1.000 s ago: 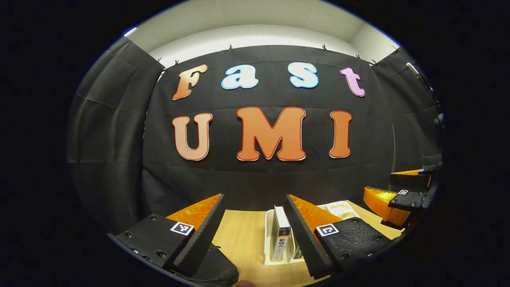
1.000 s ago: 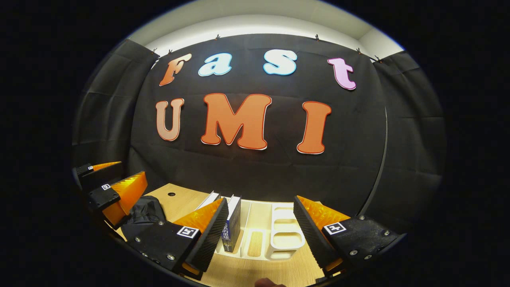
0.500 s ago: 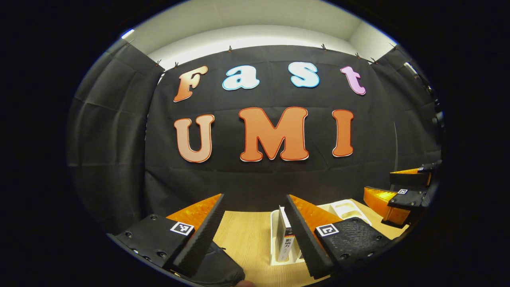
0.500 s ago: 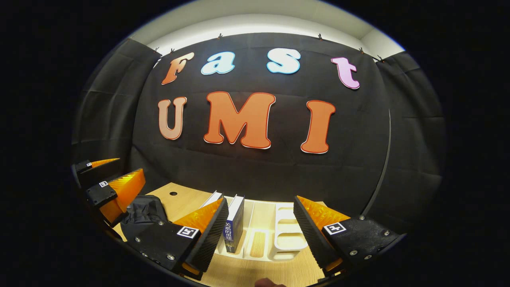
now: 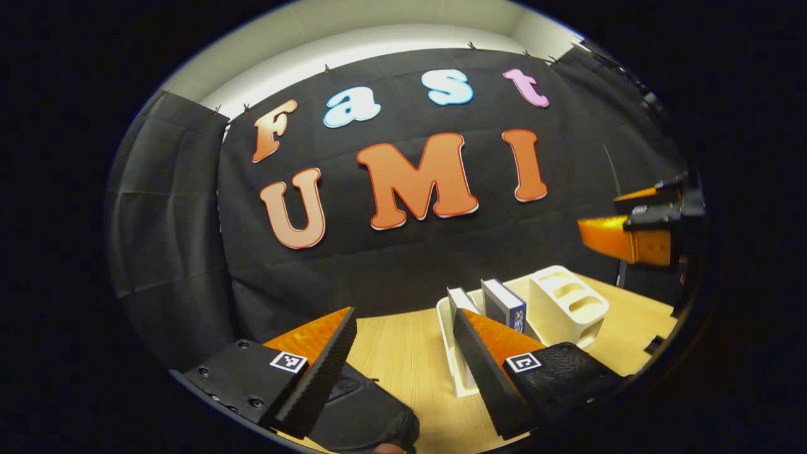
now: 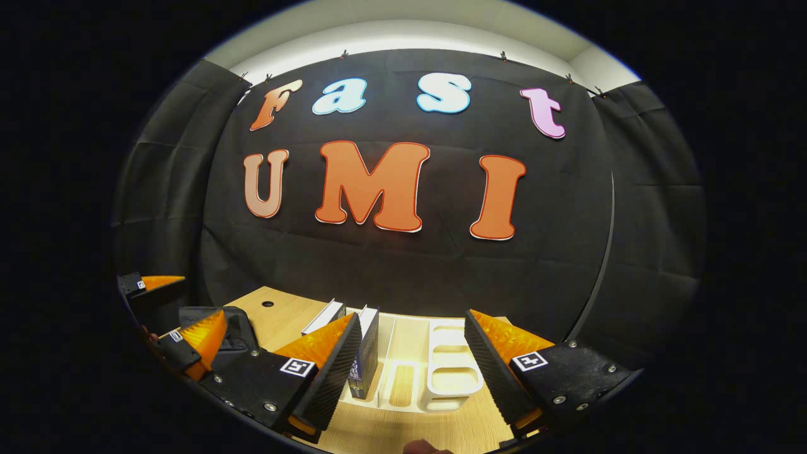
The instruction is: Open the schoolbag, grab two books from the bookshelf and put them into the schoolbag.
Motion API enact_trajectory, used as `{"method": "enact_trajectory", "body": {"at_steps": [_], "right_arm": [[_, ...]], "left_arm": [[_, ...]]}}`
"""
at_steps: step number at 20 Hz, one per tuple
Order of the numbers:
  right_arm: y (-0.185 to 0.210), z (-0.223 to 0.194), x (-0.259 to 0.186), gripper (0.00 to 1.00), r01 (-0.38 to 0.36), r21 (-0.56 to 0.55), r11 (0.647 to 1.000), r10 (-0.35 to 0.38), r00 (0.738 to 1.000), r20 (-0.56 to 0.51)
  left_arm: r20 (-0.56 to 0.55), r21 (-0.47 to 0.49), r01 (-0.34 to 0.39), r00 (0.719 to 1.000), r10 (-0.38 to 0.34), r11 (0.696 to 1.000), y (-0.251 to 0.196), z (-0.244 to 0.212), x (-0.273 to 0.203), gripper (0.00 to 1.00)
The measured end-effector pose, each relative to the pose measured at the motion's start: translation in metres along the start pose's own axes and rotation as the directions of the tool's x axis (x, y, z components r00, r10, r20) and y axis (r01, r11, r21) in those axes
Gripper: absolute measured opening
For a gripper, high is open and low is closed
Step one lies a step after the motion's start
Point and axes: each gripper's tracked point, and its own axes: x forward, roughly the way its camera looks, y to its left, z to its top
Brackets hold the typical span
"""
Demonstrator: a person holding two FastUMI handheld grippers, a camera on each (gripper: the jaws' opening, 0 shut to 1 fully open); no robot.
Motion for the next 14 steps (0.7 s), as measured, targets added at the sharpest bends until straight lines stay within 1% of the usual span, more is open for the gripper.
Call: {"method": "enact_trajectory", "body": {"at_steps": [3, 7, 11, 14], "right_arm": [[-0.001, -0.002, -0.001, 0.98, 0.032, -0.005, 0.999, -0.032, 0.999, -0.012], [0.004, -0.011, -0.006, 0.98, 0.084, 0.000, 0.997, -0.083, 0.995, -0.050], [0.009, -0.013, -0.010, 0.98, 0.146, -0.030, 0.989, -0.147, 0.988, -0.055], [0.012, -0.015, -0.012, 0.98, 0.170, -0.046, 0.984, -0.173, 0.983, -0.066]], "left_arm": [[-0.113, 0.044, 0.030, 0.993, -0.025, 0.999, 0.004, -0.051, 0.001, 0.99], [-0.192, 0.117, 0.076, 0.980, -0.053, 0.990, 0.014, -0.102, -0.002, 0.99], [-0.247, 0.202, 0.134, 0.965, -0.082, 0.970, 0.024, -0.150, -0.003, 0.99], [-0.306, 0.252, 0.172, 0.948, -0.091, 0.952, 0.029, -0.189, -0.003, 0.99]]}}
